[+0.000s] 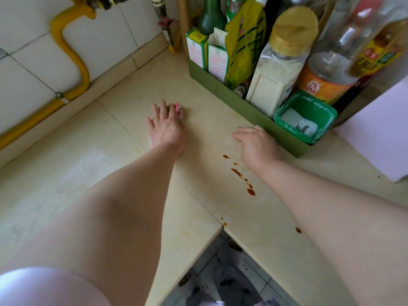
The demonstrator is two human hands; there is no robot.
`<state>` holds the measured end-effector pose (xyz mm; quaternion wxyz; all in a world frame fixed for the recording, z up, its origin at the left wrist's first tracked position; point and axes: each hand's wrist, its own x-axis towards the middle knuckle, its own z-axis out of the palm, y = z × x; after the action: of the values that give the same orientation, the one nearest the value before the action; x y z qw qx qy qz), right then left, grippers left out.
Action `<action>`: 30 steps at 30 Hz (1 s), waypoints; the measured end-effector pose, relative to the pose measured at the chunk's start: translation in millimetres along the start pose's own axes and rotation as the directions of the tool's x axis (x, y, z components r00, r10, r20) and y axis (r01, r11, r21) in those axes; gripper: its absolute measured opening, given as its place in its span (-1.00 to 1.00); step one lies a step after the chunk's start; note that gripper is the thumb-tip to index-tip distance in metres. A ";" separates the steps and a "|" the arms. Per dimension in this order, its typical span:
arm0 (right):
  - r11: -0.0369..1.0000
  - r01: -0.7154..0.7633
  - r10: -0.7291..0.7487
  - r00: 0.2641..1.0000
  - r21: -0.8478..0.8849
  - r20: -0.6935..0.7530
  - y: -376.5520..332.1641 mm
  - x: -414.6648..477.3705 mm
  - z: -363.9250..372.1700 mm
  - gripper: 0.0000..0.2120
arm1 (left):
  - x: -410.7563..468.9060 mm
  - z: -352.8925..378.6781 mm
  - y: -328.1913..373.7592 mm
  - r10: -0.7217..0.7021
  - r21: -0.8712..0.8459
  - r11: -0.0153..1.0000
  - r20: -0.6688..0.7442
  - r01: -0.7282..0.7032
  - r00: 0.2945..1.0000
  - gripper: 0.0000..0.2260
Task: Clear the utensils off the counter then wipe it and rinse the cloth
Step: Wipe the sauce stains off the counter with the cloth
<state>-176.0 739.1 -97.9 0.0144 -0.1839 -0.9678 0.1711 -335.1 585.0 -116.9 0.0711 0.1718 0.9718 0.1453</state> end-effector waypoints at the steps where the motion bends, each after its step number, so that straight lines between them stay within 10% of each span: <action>1: 1.000 0.010 -0.010 1.000 0.008 0.010 2.5 1.2 -0.9 -0.46 | 2.7 1.3 6.4 0.023 -0.014 1.000 -0.006 -0.023 1.000 -0.57; 25: 0.918 -0.395 0.397 0.916 0.032 -0.054 -2.4 -130.4 -28.8 -0.50 | -182.1 17.8 80.2 0.584 -0.219 0.811 0.345 -0.542 0.735 -0.52; 28: 0.927 -0.373 0.375 0.925 0.039 -0.060 -16.4 -144.5 -18.7 -0.56 | -191.3 -10.3 67.8 0.478 -0.508 0.809 0.273 -0.297 0.835 -0.59; 30: 0.939 -0.339 0.341 0.939 0.056 -0.041 -27.9 -149.7 -10.6 -0.56 | -178.0 -22.5 38.5 0.311 -0.365 0.904 0.197 -0.225 0.930 -0.56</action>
<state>-45.3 664.1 -73.4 0.0132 -0.3520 -0.9165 0.1897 -161.6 550.7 -68.1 0.2007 0.3073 0.8825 0.2942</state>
